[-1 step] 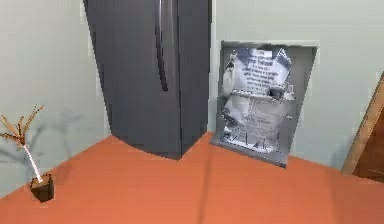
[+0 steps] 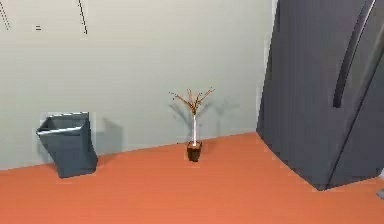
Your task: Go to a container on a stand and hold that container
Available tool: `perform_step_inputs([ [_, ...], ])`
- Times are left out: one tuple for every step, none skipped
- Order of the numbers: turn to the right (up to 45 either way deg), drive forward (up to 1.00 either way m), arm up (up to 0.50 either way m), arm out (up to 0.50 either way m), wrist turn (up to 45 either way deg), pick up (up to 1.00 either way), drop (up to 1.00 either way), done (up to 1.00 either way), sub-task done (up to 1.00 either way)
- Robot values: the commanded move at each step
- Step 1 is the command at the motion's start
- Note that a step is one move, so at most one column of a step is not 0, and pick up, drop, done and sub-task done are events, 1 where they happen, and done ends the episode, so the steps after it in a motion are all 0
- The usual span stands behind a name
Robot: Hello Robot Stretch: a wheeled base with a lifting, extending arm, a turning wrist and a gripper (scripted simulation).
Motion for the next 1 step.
perform_step_inputs([
  [-45.0, 0.0, 0.0, 0.0, 0.0, 0.0, 0.0, 0.0, 0.0],
])
